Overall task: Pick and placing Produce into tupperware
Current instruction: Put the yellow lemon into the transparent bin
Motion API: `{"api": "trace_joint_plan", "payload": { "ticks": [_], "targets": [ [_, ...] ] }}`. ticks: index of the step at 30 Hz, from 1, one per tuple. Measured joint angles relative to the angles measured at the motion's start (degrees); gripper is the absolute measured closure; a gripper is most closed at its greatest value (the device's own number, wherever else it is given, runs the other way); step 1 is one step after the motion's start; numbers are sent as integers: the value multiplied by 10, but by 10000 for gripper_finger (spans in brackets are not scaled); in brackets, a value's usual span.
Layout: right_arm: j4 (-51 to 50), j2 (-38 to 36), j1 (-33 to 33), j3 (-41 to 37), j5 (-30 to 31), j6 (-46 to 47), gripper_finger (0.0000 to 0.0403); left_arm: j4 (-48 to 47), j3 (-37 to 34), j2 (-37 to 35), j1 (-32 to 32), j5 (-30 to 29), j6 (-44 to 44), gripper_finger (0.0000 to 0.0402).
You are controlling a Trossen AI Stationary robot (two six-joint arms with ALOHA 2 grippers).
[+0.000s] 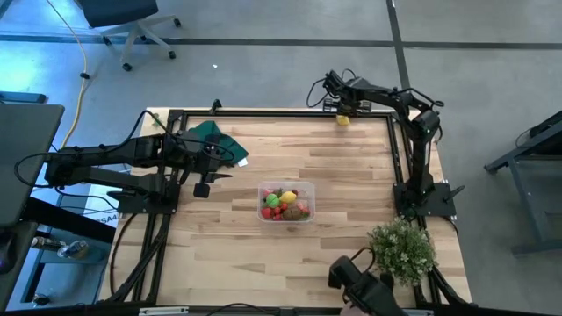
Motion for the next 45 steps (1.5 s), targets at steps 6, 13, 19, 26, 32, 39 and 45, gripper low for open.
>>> {"api": "trace_joint_plan", "payload": {
  "ticks": [6,13,19,26,32,39,45],
  "targets": [
    [8,0,1,-18,-15,1,403,0,0,0,0,0,0,279],
    [13,0,25,-32,-34,11,403,0,0,0,0,0,0,279],
    [17,0,61,-32,-61,31,403,0,0,0,0,0,0,279],
    [11,0,113,-32,-64,59,403,0,0,0,0,0,0,279],
    [7,0,156,-32,-77,80,403,0,0,0,0,0,0,279],
    [8,0,195,-32,-92,103,403,0,0,0,0,0,0,279],
    [11,0,200,-18,-92,101,403,0,0,0,0,0,0,279]
  ]
}}
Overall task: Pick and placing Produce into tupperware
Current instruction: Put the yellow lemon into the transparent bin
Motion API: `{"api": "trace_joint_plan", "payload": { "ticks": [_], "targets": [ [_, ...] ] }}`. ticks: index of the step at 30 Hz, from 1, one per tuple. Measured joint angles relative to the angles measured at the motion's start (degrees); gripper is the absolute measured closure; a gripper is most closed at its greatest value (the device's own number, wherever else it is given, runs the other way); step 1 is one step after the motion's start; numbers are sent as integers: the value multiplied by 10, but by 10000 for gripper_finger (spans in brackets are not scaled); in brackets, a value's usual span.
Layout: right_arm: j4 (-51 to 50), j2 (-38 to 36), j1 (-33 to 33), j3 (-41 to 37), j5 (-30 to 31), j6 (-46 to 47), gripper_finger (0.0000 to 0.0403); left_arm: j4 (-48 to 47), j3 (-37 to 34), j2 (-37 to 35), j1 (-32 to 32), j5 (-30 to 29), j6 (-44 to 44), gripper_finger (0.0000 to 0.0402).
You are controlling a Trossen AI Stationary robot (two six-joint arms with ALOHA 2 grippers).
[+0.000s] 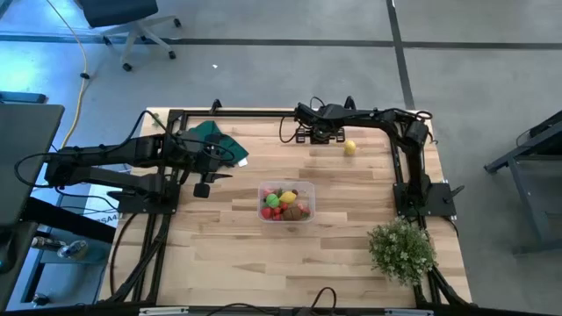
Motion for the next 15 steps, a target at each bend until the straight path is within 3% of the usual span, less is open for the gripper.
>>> {"api": "trace_joint_plan", "payload": {
  "ticks": [3,6,11,15],
  "targets": [
    [-14,0,-1,17,7,-15,403,0,0,0,0,0,0,279],
    [-94,0,-6,44,43,-15,403,0,0,0,0,0,0,279],
    [-302,-1,-28,96,185,18,403,0,0,0,0,0,0,279],
    [-411,-22,-63,111,231,48,403,0,0,0,0,0,0,279]
  ]
}}
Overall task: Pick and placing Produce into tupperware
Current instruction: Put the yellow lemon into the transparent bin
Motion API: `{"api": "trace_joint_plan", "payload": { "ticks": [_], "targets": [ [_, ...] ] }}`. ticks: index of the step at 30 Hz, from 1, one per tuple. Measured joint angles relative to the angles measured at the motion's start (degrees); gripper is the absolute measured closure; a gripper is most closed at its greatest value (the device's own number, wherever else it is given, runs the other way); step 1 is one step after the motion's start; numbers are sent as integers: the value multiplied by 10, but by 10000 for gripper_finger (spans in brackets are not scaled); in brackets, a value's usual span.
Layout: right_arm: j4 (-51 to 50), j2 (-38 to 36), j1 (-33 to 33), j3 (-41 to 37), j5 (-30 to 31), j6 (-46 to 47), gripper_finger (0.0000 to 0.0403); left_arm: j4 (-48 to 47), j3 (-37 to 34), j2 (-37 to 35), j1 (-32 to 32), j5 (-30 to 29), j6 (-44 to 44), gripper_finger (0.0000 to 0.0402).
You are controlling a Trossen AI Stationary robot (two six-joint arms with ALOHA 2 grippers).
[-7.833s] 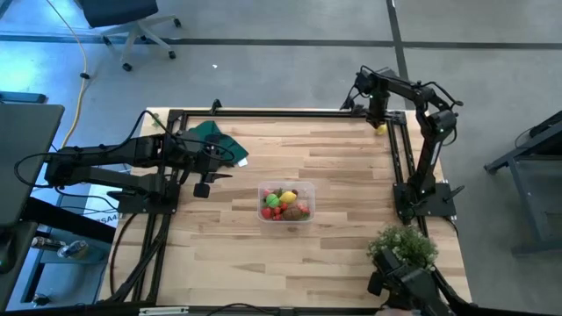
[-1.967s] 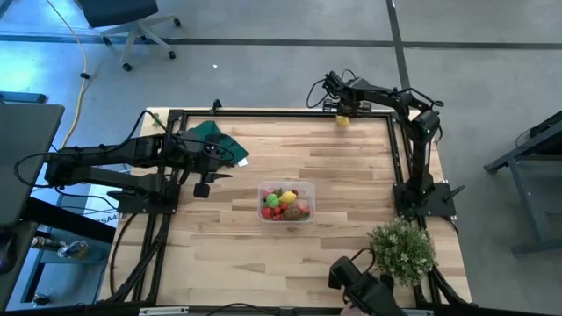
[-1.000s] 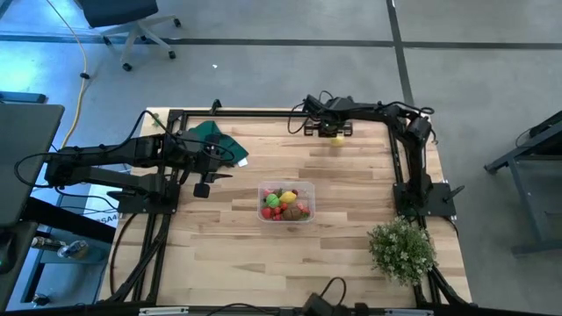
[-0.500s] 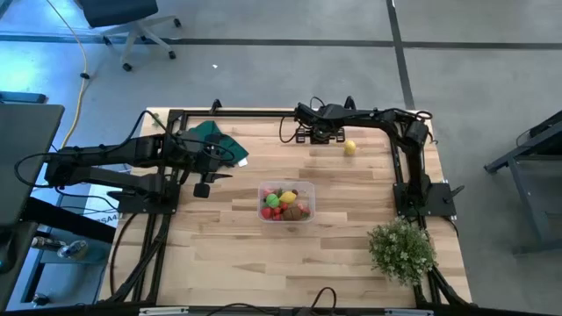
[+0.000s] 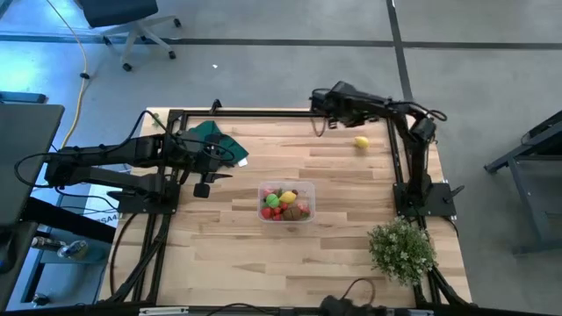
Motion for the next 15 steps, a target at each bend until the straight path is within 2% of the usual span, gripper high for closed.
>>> {"api": "trace_joint_plan", "payload": {
  "ticks": [4,8,15],
  "targets": [
    [-1,-17,-48,-17,-21,-16,403,0,0,0,0,0,0,279],
    [40,-19,-82,-30,-56,-45,403,0,0,0,0,0,0,279],
    [83,-20,-128,-65,-69,-10,403,0,0,0,0,0,0,279]
  ]
}}
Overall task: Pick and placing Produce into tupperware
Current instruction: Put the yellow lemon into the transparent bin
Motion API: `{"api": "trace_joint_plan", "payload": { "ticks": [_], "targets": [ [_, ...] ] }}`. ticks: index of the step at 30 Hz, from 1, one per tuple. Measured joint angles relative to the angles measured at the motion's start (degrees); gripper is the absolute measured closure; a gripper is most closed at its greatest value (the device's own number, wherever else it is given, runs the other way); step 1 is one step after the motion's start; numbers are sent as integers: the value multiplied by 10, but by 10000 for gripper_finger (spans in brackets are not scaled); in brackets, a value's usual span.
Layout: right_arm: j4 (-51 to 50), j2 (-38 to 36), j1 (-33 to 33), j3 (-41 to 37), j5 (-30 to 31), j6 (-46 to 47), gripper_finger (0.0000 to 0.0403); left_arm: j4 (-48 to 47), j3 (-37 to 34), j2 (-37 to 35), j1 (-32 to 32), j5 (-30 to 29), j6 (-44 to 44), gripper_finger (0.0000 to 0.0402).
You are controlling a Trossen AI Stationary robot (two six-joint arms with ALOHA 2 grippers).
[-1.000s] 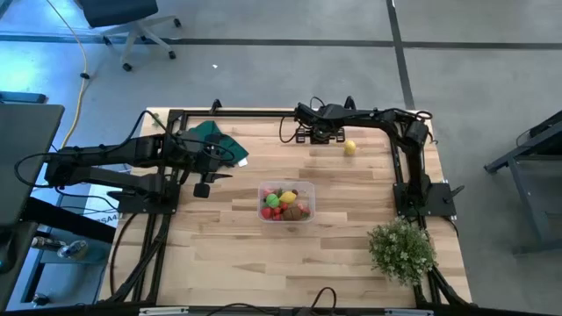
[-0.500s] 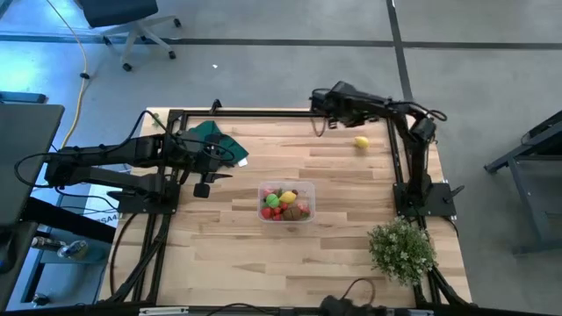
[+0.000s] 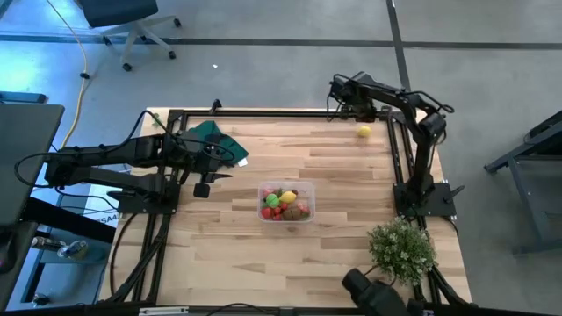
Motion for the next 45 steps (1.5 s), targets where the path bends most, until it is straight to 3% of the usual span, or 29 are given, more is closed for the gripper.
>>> {"api": "trace_joint_plan", "payload": {
  "ticks": [6,20,30,38,45],
  "targets": [
    [104,0,-30,-71,-77,12,403,0,0,0,0,0,0,279],
    [292,0,-45,-85,-64,40,403,0,0,0,0,0,0,279],
    [344,0,-50,-86,-69,36,403,0,0,0,0,0,0,279],
    [447,25,-34,-86,-134,29,403,0,0,0,0,0,0,279],
    [463,43,-24,-85,-156,0,403,0,0,0,0,0,0,279]
  ]
}}
